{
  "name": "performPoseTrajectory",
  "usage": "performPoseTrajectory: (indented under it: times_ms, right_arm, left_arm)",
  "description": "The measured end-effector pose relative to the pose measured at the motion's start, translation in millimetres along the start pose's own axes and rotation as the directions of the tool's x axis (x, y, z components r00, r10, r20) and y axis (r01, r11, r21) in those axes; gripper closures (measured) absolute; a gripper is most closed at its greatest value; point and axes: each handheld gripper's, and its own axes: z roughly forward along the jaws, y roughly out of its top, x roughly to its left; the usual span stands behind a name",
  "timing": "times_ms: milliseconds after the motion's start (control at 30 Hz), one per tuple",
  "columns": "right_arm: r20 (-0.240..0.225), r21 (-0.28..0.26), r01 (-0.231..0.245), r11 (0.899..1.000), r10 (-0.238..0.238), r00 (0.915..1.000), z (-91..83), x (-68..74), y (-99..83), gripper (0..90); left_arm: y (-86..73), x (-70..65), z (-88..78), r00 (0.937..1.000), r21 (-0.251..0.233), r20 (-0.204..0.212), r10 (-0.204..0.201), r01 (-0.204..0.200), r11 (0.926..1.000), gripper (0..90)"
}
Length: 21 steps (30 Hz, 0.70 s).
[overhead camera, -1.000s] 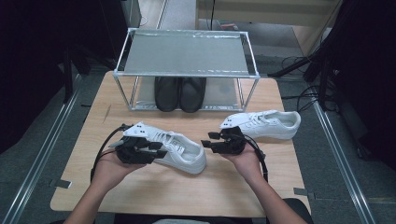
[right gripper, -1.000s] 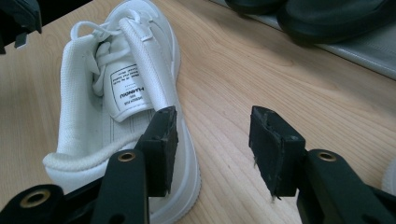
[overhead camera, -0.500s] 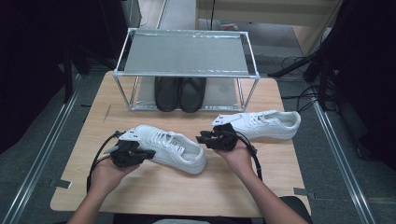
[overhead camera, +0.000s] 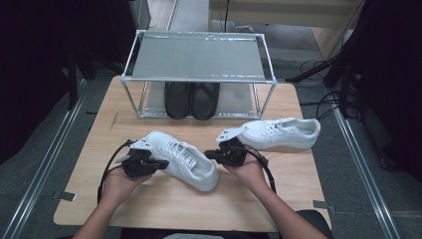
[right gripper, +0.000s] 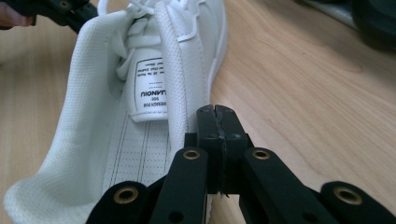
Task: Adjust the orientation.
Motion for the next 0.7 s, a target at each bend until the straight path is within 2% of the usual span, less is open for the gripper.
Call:
performPoseTrajectory:
  times_ms: [167,233,367,533,700]
  right_arm:
    - [0.003,0.007,0.037,0.999,-0.037,0.9993,-0.3,9.0,-0.6,90.0]
    - [-0.006,0.007,0.028,1.000,-0.027,0.9996,0.2,11.2,-1.4,90.0]
    - [-0.015,0.011,0.028,1.000,-0.028,0.9995,0.9,15.3,-2.5,90.0]
    - [-0.025,0.005,0.008,1.000,-0.007,0.9997,0.2,18.5,-5.5,90.0]
    - [-0.006,0.005,0.002,1.000,-0.002,1.0000,-0.6,24.9,-7.3,90.0]
  left_arm:
    - [0.2,3.6,0.7,1.0000,-0.003,0.008,-0.003,0.003,1.0000,89.8]
    - [0.6,4.6,1.2,1.0000,-0.002,0.008,0.005,-0.005,1.0000,89.8]
    - [1.8,8.3,2.5,0.9996,-0.004,0.026,-0.006,0.006,1.0000,89.8]
    - [3.9,10.7,3.4,0.9994,0.001,0.032,-0.014,0.014,0.9999,89.8]
    - [6.5,14.4,5.5,0.9986,0.003,0.050,-0.016,0.016,0.9999,89.8]
